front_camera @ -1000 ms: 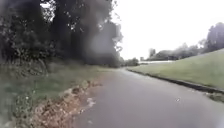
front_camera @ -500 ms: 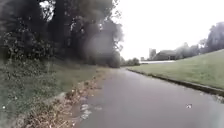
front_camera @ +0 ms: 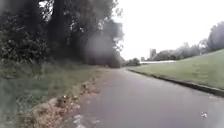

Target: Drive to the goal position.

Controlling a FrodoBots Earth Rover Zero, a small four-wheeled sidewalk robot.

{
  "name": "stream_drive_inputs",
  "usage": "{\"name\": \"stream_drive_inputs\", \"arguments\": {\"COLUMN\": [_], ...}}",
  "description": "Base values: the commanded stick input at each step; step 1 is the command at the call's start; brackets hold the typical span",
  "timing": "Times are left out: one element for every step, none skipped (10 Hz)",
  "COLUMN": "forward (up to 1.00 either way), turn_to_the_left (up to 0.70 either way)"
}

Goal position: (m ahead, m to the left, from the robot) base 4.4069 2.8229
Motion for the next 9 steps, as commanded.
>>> {"name": "stream_drive_inputs", "arguments": {"forward": [0.70,0.70,0.70,0.70,0.70,0.70,0.70,0.70,0.70], "turn_to_the_left": [0.00,0.00,0.00,0.00,0.00,0.00,0.00,0.00,0.00]}}
